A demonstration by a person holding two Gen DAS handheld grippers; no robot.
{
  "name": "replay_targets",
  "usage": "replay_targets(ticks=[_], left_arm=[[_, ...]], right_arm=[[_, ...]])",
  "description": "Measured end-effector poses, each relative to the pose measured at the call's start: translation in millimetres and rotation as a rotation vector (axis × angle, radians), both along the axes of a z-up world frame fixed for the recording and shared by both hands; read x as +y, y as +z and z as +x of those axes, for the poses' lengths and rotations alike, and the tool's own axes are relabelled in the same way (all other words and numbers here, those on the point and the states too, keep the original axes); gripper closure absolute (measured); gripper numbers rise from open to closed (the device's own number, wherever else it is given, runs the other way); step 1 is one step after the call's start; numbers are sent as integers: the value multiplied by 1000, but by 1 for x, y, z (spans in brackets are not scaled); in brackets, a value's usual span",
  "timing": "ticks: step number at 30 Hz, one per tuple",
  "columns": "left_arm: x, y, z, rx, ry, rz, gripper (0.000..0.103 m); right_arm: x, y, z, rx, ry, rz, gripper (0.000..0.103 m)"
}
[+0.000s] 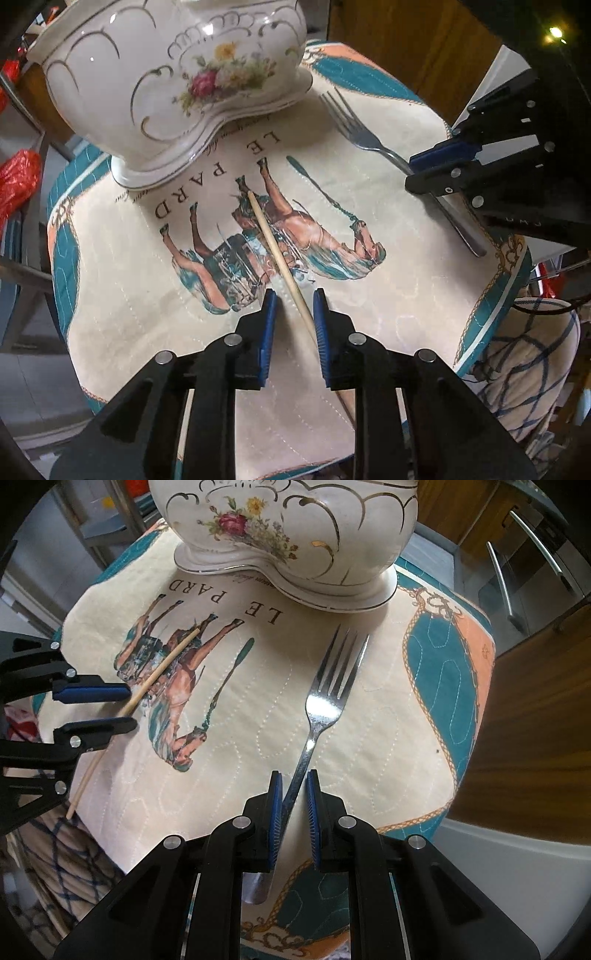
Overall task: Organize utensils
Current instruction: 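Grasp the last wooden chopstick with the left tool while the right tool grasps the silver fork, then lift the chopstick over the tall pot while the right tool lifts the silver fork over the small pot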
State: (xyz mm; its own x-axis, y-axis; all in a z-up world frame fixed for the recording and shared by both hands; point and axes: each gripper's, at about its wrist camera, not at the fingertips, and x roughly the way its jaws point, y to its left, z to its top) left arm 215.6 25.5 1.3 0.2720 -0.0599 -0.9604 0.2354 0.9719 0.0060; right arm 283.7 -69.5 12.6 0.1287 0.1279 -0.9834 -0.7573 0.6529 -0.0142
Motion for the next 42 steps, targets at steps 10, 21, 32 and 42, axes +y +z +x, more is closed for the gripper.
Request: replay_targets(ticks=[10, 21, 32, 42], left_arm=[[11, 6, 5, 25, 57, -58, 99], [49, 78, -51, -314, 78, -275, 99], [49, 108, -52, -584, 140, -353, 99], [51, 138, -40, -847, 166, -364, 99]], right_arm=[[-13, 2, 3, 23, -49, 80, 96], [-50, 39, -14, -77, -34, 276, 96], [-73, 85, -15, -184, -98, 611, 96], [-73, 101, 3, -236, -154, 911, 96]])
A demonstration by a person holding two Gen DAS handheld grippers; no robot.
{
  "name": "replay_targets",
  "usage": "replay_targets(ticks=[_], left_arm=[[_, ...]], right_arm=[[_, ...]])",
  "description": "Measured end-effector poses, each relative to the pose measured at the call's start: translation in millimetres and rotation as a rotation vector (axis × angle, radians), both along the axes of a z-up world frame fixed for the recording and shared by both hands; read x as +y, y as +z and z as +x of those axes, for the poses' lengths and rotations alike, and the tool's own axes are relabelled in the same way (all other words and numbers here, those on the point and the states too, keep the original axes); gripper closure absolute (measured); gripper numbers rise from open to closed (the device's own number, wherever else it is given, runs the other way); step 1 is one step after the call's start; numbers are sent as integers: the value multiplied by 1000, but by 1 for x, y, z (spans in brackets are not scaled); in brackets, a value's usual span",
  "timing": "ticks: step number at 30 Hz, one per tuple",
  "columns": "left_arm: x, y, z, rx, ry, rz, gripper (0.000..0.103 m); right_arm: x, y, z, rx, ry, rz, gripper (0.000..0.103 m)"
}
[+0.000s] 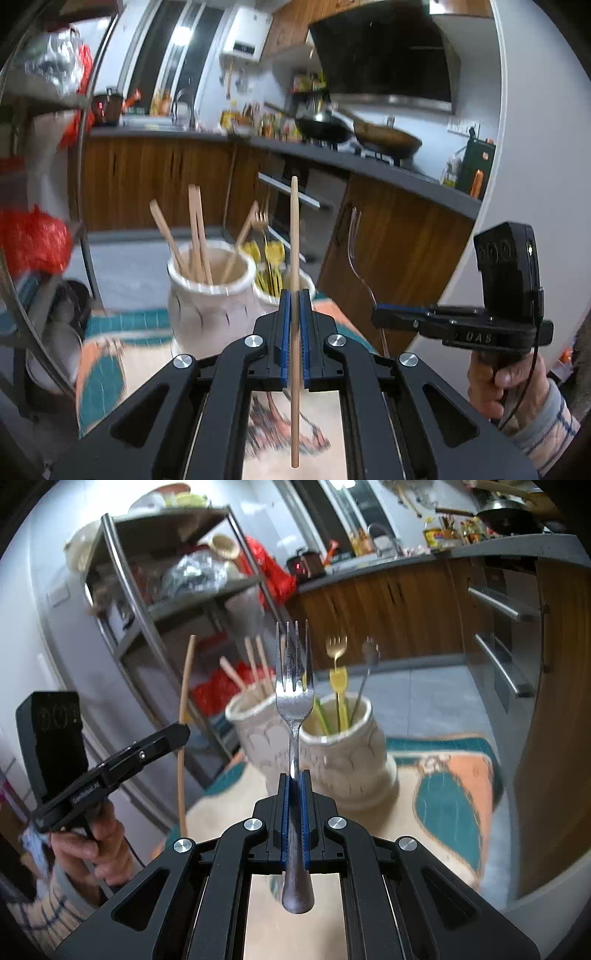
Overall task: Organize utensils
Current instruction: 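Lift the chopstick over the tall pot while the right tool lifts the silver fork over the small pot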
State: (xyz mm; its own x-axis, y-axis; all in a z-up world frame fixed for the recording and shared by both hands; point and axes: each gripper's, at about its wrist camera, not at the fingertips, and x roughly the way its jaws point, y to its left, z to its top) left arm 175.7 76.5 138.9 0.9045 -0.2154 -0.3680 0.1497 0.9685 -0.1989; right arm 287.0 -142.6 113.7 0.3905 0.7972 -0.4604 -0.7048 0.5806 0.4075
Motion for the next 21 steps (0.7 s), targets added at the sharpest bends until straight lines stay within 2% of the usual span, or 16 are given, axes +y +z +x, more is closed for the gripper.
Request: replay_targets(ticks=[3, 5, 10, 14, 21], left_arm=[[2, 8, 4, -71, 23, -3, 99], [4, 13, 8, -118, 85, 11, 99], [19, 19, 21, -186, 138, -64, 99], [30, 21, 35, -226, 146, -106, 99], [43, 28, 49, -339, 224, -125, 99]], right_arm=[[-1, 1, 5, -31, -27, 57, 96], [0, 1, 8, -62, -49, 82, 96], [4, 5, 20, -111, -84, 129, 96], [15, 18, 25, -200, -107, 164, 96], [35, 27, 40, -258, -142, 204, 96]])
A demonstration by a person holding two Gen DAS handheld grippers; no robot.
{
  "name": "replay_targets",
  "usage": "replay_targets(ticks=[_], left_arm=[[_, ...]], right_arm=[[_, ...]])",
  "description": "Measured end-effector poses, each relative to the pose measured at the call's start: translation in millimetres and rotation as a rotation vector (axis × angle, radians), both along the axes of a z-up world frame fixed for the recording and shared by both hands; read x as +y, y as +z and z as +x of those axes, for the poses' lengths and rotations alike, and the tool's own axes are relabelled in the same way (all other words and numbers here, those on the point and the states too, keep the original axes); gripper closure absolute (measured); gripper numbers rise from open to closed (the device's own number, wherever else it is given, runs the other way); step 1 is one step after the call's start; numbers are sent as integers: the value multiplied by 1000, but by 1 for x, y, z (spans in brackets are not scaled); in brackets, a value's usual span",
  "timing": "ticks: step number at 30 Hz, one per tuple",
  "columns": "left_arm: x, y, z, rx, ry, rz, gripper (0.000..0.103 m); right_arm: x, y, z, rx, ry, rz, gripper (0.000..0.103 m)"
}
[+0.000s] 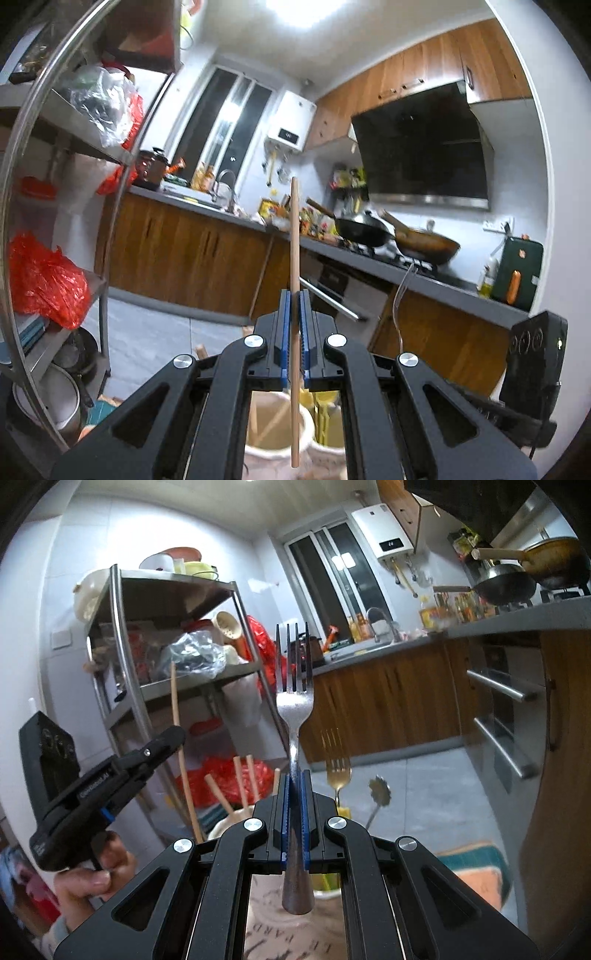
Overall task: Organize utensils
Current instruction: 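Lift the chopstick over the tall pot while the right tool lifts the silver fork over the small pot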
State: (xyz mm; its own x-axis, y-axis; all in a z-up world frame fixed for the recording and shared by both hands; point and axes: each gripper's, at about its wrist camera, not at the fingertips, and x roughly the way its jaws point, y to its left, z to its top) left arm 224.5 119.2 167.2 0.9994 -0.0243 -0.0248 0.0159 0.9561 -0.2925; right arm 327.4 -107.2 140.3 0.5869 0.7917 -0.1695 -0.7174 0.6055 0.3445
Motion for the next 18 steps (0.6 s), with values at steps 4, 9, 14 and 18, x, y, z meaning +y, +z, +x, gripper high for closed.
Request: replay_targets(ticks=[4, 9, 14, 18], left_arm=[[6, -2, 5, -50, 8, -14, 99], [10, -8, 14, -66, 27, -16, 99], [4, -25, 25, -27, 48, 34, 99], [-4, -39, 31, 15, 46, 83, 99]], right_arm=[[15, -5, 6, -24, -28, -23, 96], [25, -11, 12, -44, -45, -25, 96], [31, -20, 13, -72, -89, -78, 96], [34, -33, 15, -61, -101, -127, 96]])
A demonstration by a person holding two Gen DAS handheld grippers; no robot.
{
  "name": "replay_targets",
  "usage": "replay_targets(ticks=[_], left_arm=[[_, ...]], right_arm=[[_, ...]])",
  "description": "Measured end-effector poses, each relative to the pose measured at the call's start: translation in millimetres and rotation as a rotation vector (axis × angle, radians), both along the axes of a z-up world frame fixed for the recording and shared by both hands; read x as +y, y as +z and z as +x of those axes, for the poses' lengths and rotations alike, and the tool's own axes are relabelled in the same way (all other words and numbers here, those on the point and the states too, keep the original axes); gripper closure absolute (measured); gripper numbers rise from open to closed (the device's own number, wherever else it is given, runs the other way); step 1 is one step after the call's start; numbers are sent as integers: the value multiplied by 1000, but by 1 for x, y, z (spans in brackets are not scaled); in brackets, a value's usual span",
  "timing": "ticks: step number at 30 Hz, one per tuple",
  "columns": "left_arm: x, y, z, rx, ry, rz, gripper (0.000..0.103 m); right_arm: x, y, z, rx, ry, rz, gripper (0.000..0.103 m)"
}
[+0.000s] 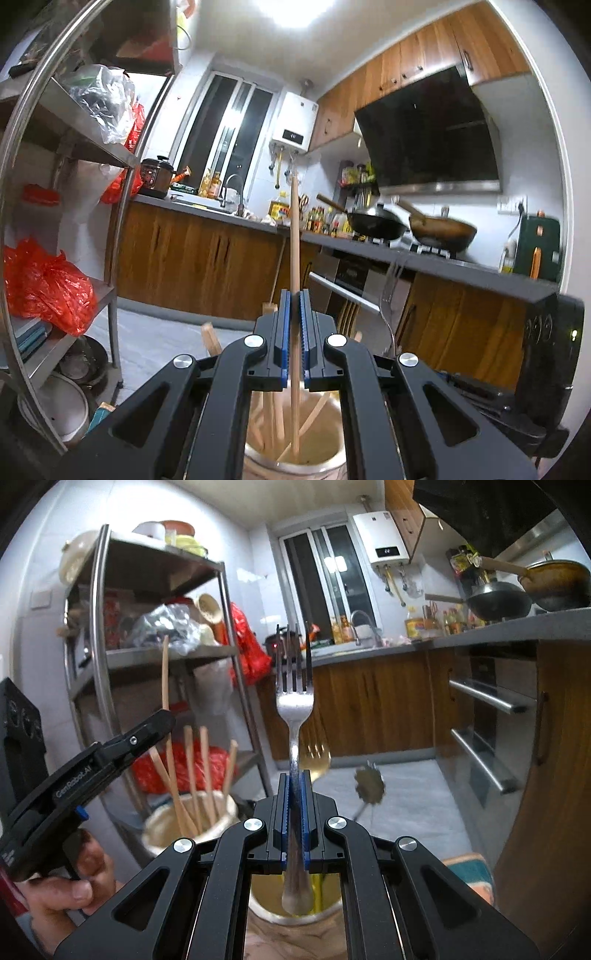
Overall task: Organize utensils
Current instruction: 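Lift the chopstick over the tall pot while the right tool lifts the silver fork over the small pot, then open the left tool to drop the chopstick while the right tool drops the silver fork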
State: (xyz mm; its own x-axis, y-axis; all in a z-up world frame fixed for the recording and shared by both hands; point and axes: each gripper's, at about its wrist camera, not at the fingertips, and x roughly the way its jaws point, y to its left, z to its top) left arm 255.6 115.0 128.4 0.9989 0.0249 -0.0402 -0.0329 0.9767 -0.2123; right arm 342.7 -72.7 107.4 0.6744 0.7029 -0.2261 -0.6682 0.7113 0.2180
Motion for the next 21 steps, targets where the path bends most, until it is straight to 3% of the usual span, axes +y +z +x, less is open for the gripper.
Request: replay_targets(ticks=[9, 21], left_arm=[[-5, -21, 3, 92, 33, 41, 98], [-7, -26, 9, 163, 48, 69, 97]], right_arm=[[12, -20, -2, 53, 15, -92, 96], [22, -27, -2, 88, 8, -171, 96]])
